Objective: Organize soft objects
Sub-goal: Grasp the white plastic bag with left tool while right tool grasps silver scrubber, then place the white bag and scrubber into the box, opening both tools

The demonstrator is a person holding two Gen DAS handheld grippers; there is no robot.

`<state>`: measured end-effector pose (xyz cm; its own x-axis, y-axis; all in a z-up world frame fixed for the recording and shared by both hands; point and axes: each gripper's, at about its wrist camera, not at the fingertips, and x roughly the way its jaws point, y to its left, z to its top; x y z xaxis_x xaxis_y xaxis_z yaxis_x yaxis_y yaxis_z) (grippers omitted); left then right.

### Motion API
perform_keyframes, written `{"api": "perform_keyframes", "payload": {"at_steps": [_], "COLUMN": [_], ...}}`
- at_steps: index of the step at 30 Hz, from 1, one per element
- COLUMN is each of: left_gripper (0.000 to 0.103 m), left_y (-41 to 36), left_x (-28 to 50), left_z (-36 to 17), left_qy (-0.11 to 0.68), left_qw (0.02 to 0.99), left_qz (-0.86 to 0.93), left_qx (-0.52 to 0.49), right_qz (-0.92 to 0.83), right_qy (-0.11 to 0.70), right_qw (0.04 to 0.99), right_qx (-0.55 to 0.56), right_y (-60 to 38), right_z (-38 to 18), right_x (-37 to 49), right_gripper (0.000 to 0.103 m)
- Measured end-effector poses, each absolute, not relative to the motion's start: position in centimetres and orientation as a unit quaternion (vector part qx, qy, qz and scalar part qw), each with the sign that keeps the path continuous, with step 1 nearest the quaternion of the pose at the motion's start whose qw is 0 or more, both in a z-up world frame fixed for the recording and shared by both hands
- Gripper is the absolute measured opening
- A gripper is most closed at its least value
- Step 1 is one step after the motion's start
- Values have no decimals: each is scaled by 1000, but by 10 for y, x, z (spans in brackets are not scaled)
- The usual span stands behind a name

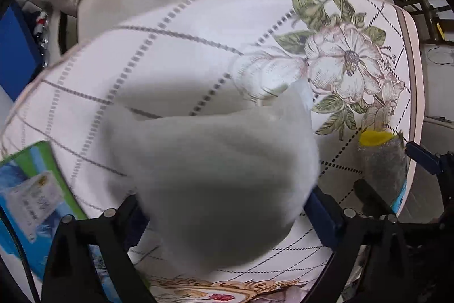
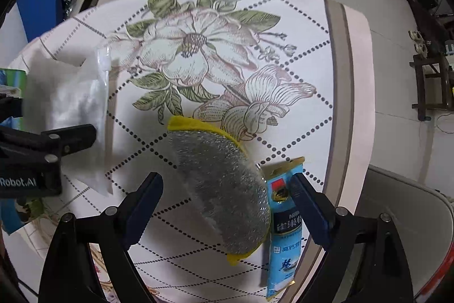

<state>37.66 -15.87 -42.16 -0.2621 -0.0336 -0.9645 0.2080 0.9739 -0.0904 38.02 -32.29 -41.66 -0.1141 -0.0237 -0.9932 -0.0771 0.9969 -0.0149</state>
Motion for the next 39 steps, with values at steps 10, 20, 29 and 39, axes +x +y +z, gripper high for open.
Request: {"api": "perform_keyframes", "payload": {"at_steps": [10, 20, 29, 39], "left_gripper": [66, 66, 66, 66], "left_y": [-160, -97, 52, 142], "left_x": [349, 346, 335, 378], "left_z": [-388, -276, -239, -283], "left_qy": [761, 710, 703, 750], "left_qw": [641, 698, 707, 650], "left_qz": [-76, -87, -39, -35], "left_qx": [67, -6, -64, -122], "right_qz": [-7, 34, 136, 145], "right_qy": [744, 711, 672, 681], "right_qw": [667, 699, 723, 711], "right_qx": [-38, 66, 85, 99], "right_y": [-315, -281, -149, -16], "right_z": [-414, -332, -254, -268], "right_x": [375, 363, 335, 315], "right_gripper": [47, 47, 47, 47]}}
